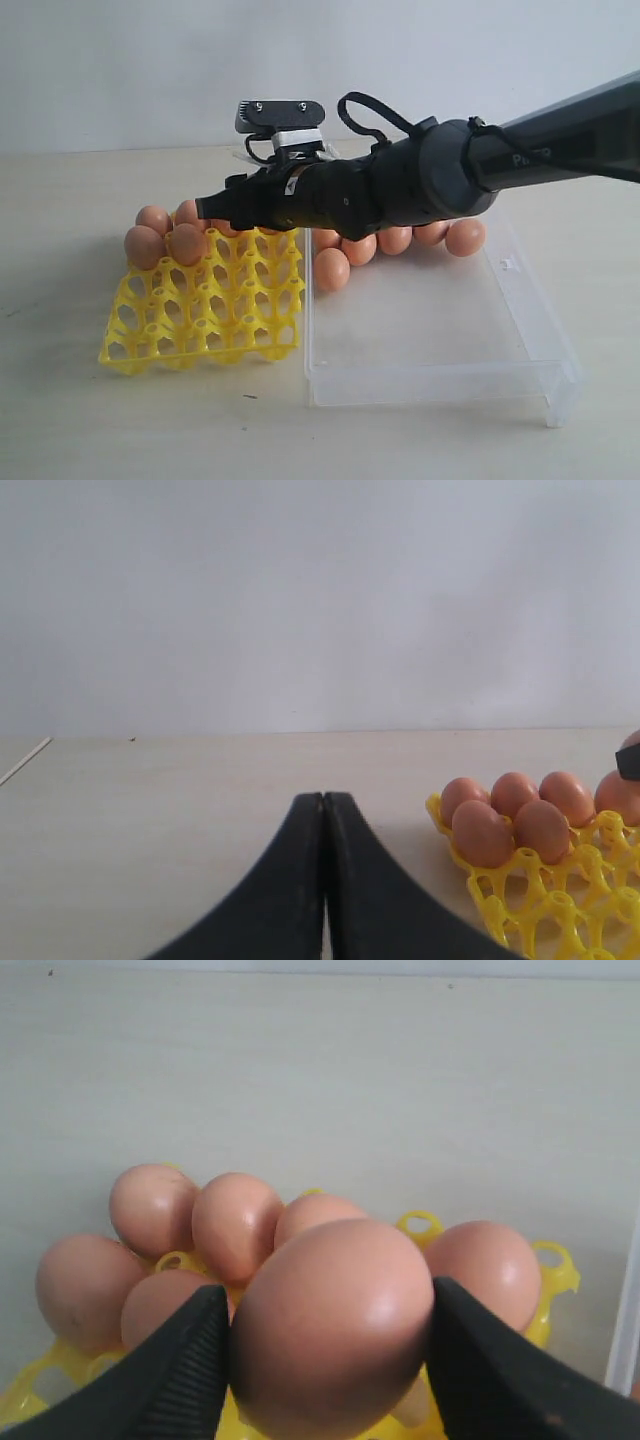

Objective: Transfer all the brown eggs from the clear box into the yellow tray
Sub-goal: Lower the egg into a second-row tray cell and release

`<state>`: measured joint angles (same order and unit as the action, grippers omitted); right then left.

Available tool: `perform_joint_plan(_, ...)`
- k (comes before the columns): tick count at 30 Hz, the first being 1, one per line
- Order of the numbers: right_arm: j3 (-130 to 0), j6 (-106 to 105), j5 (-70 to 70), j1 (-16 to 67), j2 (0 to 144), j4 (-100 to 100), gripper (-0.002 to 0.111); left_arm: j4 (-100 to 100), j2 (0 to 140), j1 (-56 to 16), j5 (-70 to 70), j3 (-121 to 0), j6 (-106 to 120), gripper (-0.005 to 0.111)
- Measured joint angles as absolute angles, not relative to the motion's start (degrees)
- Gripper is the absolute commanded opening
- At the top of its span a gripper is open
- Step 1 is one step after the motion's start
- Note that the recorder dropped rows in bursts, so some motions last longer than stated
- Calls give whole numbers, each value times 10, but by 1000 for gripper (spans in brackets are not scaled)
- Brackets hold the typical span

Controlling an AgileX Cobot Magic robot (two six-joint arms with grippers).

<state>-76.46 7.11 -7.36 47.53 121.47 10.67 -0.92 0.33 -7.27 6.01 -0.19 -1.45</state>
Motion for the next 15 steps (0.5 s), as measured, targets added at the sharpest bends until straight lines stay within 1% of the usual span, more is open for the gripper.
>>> perform_joint_plan(15,-765,72,-86,493,1230,107,0,-9,3,-73,60,-2,-15,0)
